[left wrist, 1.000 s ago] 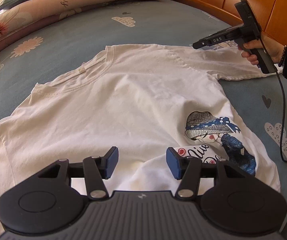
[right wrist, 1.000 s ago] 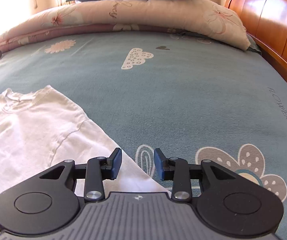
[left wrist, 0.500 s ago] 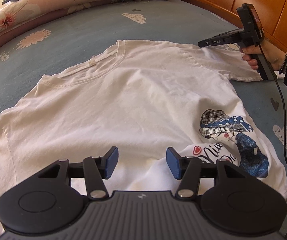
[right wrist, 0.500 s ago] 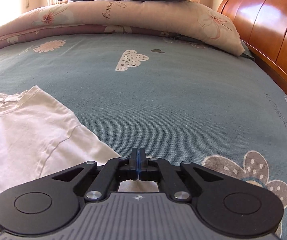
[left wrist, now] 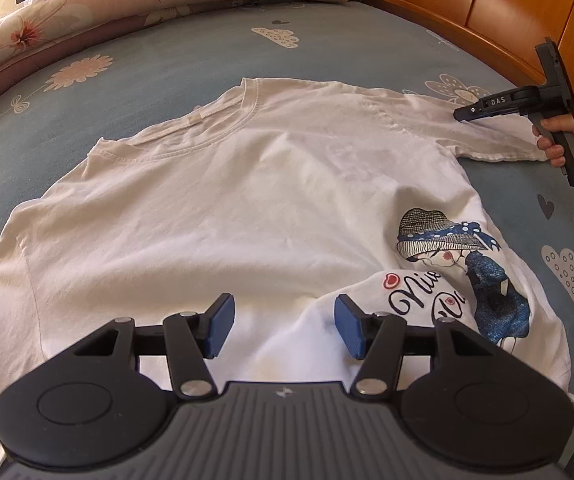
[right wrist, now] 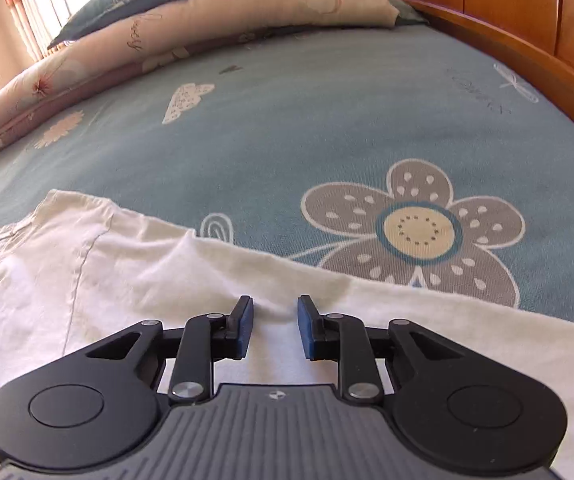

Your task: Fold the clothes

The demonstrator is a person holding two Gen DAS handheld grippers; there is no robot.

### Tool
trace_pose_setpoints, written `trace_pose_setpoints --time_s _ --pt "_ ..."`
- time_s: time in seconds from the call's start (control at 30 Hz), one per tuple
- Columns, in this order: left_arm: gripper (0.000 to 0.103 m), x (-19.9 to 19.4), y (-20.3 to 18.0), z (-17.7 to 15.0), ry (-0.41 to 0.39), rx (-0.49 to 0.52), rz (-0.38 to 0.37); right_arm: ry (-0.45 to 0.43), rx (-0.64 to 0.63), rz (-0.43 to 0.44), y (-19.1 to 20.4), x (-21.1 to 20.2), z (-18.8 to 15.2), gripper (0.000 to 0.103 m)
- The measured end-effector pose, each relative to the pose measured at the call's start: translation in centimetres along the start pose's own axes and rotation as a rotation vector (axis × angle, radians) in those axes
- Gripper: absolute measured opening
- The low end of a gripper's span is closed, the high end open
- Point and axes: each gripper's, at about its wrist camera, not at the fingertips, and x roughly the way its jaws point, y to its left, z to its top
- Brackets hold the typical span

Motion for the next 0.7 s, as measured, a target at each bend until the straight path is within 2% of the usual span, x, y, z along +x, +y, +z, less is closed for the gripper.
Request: trace_pose_setpoints --time_s 0.07,0.1,0.17,0.23,0.27,0.37,0.4,0.43,0.47,0.5,0.57,0.63,0.7 --pt "0.057 -0.6 0.0 0.1 -0.006 0.005 0.013 -0.024 0.026 -0.1 0.3 0.4 0.5 0.028" --pt "0.057 -0.9 0.1 0.1 -0.012 0.006 0.016 -0.032 0.03 -0.117 0.7 0.2 0.7 0.03" --pt "0.061 -1.7 0.3 -0.1 -0.024 0.009 0.017 -0.034 0.014 -0.07 1.7 -1.1 0.6 0.036" --pt "0.062 -1.9 0.5 -0.5 -0.026 0.007 0.025 -0.039 -0.039 -0.025 3.3 -2.9 -0.1 0.051" --pt "0.062 -1.8 0.6 -0.7 -0.023 0.006 0.028 -0.034 -0.066 -0.005 4.1 -3.5 -0.7 0.054" --pt "0.062 -1.6 0.6 -1.2 -0.016 0.0 0.029 0.036 -0.099 0.009 5.1 -3.0 -2.1 0.055" --pt "0.062 -1.6 0.5 -1.2 -0.015 0.0 0.032 0.049 -0.109 -0.02 5.0 -2.2 -2.4 0.055" --pt "0.062 -1.6 0.5 -1.3 -0.014 0.001 0.035 0.026 -0.127 -0.057 4.6 -1.6 -2.5 0.055" --pt "0.062 -1.6 0.4 -1.3 -0.012 0.002 0.038 0.013 -0.111 -0.092 4.0 -1.2 -2.4 0.055" --pt "0.062 -1.9 0.3 -1.3 -0.016 0.002 0.041 0.01 -0.053 -0.125 3.0 -1.0 -1.9 0.06" --pt "0.062 -2.9 0.3 -1.5 -0.032 -0.002 0.041 0.01 0.062 -0.174 1.3 -0.9 -1.1 0.06" --pt "0.063 -4.2 0.3 -1.8 -0.057 0.001 0.05 0.02 0.1 -0.146 1.5 -2.3 -1.0 0.061" --pt "0.069 -5.4 0.4 -2.5 -0.079 0.006 0.071 0.022 0.024 -0.11 3.2 -4.2 -1.7 0.061"
